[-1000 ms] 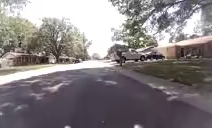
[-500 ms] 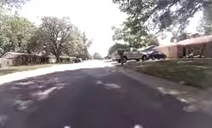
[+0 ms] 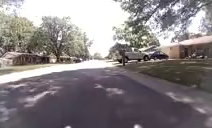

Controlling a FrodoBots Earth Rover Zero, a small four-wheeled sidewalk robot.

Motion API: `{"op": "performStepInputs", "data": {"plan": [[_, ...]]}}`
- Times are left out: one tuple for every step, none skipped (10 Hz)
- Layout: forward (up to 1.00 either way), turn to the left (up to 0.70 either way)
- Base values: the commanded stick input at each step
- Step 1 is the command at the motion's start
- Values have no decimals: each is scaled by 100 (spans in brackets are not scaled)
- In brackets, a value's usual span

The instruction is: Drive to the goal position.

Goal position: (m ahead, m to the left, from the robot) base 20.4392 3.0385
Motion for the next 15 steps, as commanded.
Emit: {"op": "performStepInputs", "data": {"plan": [[70, 0], [70, 0], [70, 0], [70, 0], [70, 0], [70, 0], [70, 0], [70, 0], [70, 0], [70, 0], [70, 0], [70, 0], [70, 0], [70, 0], [70, 0]]}}
